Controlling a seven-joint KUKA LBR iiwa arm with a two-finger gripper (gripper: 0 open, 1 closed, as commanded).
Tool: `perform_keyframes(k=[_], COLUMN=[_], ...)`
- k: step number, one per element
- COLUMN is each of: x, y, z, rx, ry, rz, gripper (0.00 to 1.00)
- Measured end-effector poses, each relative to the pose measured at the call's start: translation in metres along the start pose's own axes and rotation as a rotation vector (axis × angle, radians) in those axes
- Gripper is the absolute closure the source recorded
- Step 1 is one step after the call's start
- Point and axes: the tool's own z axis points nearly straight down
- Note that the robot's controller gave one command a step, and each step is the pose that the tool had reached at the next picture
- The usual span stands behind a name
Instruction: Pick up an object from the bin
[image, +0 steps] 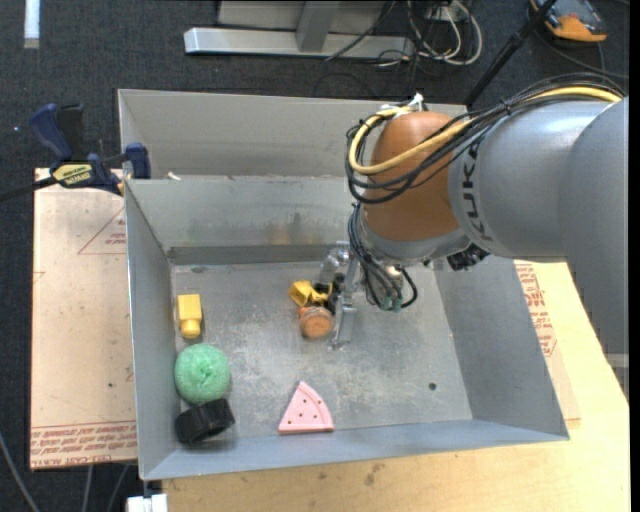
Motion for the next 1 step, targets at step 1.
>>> perform_keyframes(k=[1], x=[0.0019], y=[0.0131], z=[0.0462], rx=[-0.002], ry=[0.001], rz=[-0.133], gripper=[1.00])
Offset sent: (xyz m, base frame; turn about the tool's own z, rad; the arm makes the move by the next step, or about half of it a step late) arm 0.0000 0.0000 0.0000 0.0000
